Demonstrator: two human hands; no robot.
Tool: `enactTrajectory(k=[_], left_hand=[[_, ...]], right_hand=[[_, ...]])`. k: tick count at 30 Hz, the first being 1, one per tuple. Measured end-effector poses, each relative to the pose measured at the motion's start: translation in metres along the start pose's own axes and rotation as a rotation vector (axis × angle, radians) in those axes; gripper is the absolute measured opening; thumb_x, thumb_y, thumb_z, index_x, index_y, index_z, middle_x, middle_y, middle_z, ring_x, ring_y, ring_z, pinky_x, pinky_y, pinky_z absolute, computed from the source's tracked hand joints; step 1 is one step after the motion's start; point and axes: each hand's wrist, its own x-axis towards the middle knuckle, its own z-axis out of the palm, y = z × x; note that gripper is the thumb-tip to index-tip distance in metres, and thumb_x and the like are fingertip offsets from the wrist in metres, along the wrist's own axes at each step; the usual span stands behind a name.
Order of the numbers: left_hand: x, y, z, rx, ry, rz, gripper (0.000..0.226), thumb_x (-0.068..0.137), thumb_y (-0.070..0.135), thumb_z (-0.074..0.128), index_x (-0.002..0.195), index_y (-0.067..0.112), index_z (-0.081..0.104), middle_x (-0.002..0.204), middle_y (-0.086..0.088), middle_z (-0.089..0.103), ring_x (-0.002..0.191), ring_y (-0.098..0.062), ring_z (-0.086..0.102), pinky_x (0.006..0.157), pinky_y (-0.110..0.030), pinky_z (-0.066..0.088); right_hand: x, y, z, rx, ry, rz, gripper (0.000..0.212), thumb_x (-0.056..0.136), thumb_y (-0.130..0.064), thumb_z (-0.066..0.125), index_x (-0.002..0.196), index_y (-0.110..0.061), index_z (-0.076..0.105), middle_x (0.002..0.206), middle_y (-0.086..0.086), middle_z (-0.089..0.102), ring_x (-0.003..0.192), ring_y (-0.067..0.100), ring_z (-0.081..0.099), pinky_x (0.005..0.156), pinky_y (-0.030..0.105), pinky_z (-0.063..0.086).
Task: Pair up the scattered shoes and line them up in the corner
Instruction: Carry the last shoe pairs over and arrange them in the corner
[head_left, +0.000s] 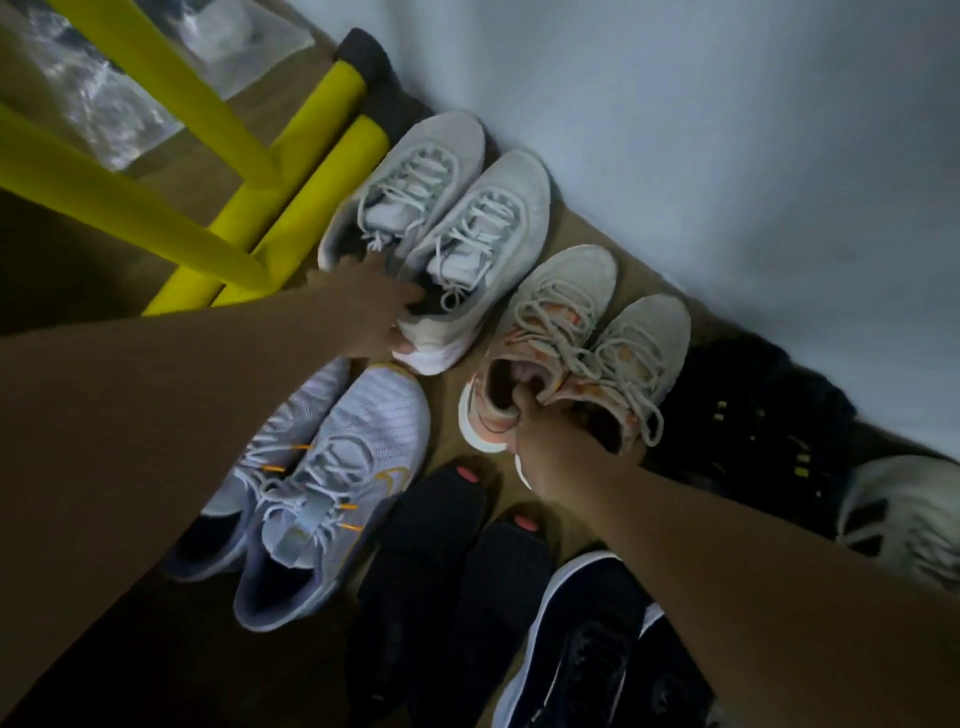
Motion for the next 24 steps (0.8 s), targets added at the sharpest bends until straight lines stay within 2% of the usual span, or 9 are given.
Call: enactTrajectory(k=[3, 6, 9, 12, 14, 16, 19, 21, 24], left_hand=[[-0.015, 0.010, 0.002, -0.034, 0.001, 0.078, 0.060, 0.090, 0.055, 0.056, 0.142, 0.028, 0.042, 0.131, -0.016, 0.043, 0.124, -0.035, 0.036, 0.104, -0.038, 0.032], [-0.020, 0.013, 0.000, -0.080, -0.005, 0.037, 0.057, 0.090, 0.054, 0.057, 0.141, 0.032, 0.043, 0.132, -0.014, 0.037, 0.121, -0.038, 0.037, 0.101, -0.040, 0.033], [-0.021, 0.008, 0.003, -0.094, 0.013, 0.029, 0.058, 0.087, 0.055, 0.060, 0.139, 0.034, 0.046, 0.128, -0.014, 0.038, 0.116, -0.039, 0.040, 0.101, -0.046, 0.040], [-0.029, 0.010, 0.003, 0.011, 0.076, 0.003, 0.058, 0.090, 0.054, 0.057, 0.141, 0.040, 0.034, 0.127, -0.010, 0.040, 0.112, -0.035, 0.046, 0.089, -0.047, 0.047], [-0.034, 0.016, 0.003, 0.113, 0.144, -0.021, 0.065, 0.092, 0.042, 0.059, 0.146, 0.041, 0.022, 0.130, -0.008, 0.039, 0.108, -0.032, 0.050, 0.078, -0.044, 0.049], [-0.042, 0.025, 0.001, 0.192, 0.177, -0.045, 0.073, 0.090, 0.029, 0.060, 0.148, 0.039, 0.016, 0.137, -0.009, 0.034, 0.109, -0.032, 0.048, 0.075, -0.041, 0.047], [-0.057, 0.035, 0.009, 0.197, 0.224, -0.036, 0.076, 0.085, 0.023, 0.062, 0.146, 0.031, 0.019, 0.142, -0.011, 0.027, 0.114, -0.034, 0.044, 0.079, -0.042, 0.048], [-0.068, 0.039, 0.021, 0.167, 0.261, -0.042, 0.079, 0.083, 0.025, 0.062, 0.147, 0.026, 0.016, 0.148, -0.014, 0.021, 0.127, -0.038, 0.035, 0.092, -0.047, 0.046], [-0.091, 0.054, 0.035, 0.114, 0.284, -0.075, 0.091, 0.084, 0.030, 0.063, 0.152, 0.021, 0.003, 0.158, -0.018, 0.004, 0.144, -0.040, 0.011, 0.112, -0.054, 0.028]], right_hand=[[0.003, -0.001, 0.003, -0.024, -0.013, 0.032, 0.072, 0.096, -0.018, 0.044, 0.155, -0.024, 0.004, 0.143, 0.032, 0.032, 0.128, 0.048, 0.038, 0.102, 0.054, 0.040], [0.005, 0.002, 0.002, -0.031, -0.020, -0.034, 0.063, 0.098, -0.012, 0.039, 0.155, -0.020, 0.013, 0.140, 0.031, 0.038, 0.125, 0.047, 0.043, 0.098, 0.051, 0.042], [0.002, 0.000, -0.001, -0.187, -0.055, -0.055, 0.076, 0.095, -0.013, 0.047, 0.155, -0.028, 0.004, 0.144, 0.031, 0.031, 0.130, 0.048, 0.036, 0.103, 0.055, 0.040], [0.008, -0.002, 0.002, -0.244, -0.074, -0.070, 0.078, 0.095, -0.018, 0.048, 0.156, -0.027, -0.001, 0.148, 0.031, 0.026, 0.135, 0.047, 0.032, 0.108, 0.055, 0.035], [0.011, 0.000, 0.005, -0.280, -0.079, -0.061, 0.075, 0.097, -0.022, 0.045, 0.156, -0.026, -0.002, 0.151, 0.029, 0.023, 0.137, 0.047, 0.030, 0.110, 0.054, 0.033], [0.009, 0.001, 0.002, -0.251, -0.056, -0.100, 0.067, 0.101, -0.025, 0.041, 0.156, -0.023, 0.003, 0.154, 0.027, 0.022, 0.138, 0.045, 0.029, 0.111, 0.049, 0.031], [0.014, -0.002, 0.000, -0.234, -0.026, -0.195, 0.062, 0.105, -0.037, 0.035, 0.156, -0.016, 0.008, 0.158, 0.019, 0.020, 0.142, 0.038, 0.026, 0.115, 0.042, 0.025], [0.025, 0.000, 0.007, -0.241, 0.053, -0.180, 0.065, 0.104, -0.045, 0.029, 0.156, -0.011, 0.009, 0.158, 0.019, 0.021, 0.142, 0.036, 0.028, 0.113, 0.041, 0.027], [0.024, 0.008, 0.017, -0.189, 0.086, -0.179, 0.058, 0.107, -0.027, 0.026, 0.156, -0.011, 0.001, 0.156, 0.026, 0.020, 0.140, 0.043, 0.028, 0.109, 0.046, 0.030]])
